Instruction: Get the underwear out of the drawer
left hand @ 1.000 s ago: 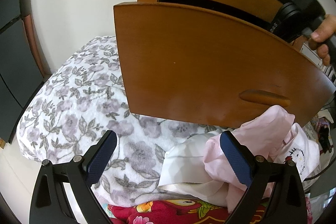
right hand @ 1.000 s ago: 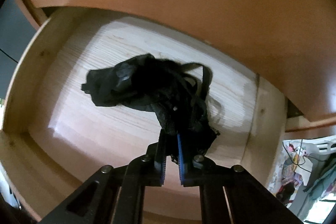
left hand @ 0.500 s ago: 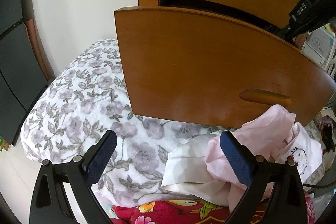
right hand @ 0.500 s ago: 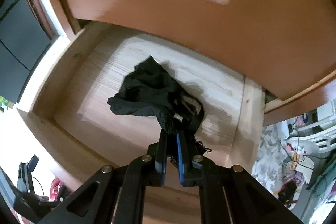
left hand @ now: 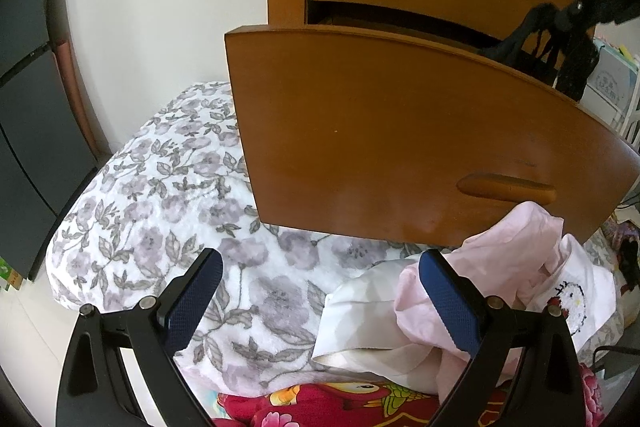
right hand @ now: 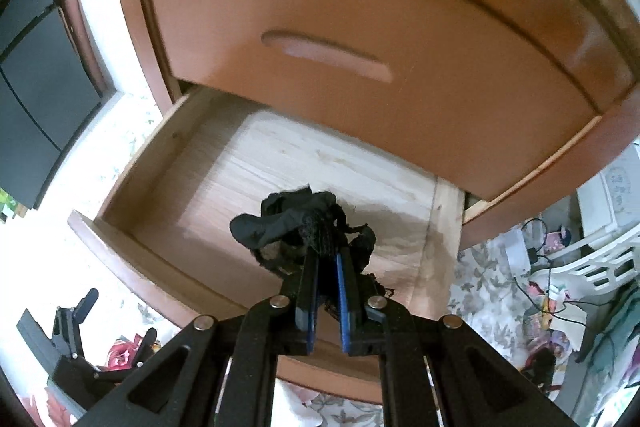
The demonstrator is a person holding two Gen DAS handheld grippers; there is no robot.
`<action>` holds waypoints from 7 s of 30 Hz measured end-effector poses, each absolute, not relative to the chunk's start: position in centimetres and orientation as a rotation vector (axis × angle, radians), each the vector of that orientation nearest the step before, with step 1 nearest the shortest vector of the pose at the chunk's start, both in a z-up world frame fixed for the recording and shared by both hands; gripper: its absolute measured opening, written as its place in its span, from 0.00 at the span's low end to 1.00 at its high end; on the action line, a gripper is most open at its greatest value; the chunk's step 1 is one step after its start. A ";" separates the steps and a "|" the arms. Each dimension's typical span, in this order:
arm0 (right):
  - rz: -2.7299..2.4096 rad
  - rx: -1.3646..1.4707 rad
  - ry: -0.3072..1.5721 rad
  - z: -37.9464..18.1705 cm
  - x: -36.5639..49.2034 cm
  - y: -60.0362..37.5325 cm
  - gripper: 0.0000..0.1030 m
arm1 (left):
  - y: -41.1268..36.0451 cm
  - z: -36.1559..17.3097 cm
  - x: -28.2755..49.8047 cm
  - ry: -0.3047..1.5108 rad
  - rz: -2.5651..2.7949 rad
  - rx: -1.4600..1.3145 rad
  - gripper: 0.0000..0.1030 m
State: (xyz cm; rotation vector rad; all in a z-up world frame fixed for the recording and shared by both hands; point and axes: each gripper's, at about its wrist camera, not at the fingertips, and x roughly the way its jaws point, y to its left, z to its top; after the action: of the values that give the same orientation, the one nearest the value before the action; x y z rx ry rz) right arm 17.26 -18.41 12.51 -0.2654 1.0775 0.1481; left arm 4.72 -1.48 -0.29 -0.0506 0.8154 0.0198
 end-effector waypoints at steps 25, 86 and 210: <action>0.127 -0.201 0.812 25.3 8.6 -21.0 0.08 | -3.2 1.5 2.8 0.676 0.035 0.058 0.96; 0.099 0.040 1.099 -2.8 0.2 -20.0 0.12 | -5.0 2.0 0.3 0.649 -0.001 0.181 0.96; -0.054 0.169 0.775 8.0 -7.5 -24.2 1.00 | -4.2 9.9 -2.6 0.766 0.018 0.111 1.00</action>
State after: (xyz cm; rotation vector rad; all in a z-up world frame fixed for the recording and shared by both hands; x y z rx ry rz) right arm -7.50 -24.19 7.97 0.1695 0.7748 -0.0541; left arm -2.65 -4.22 9.93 0.1114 0.7660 0.0177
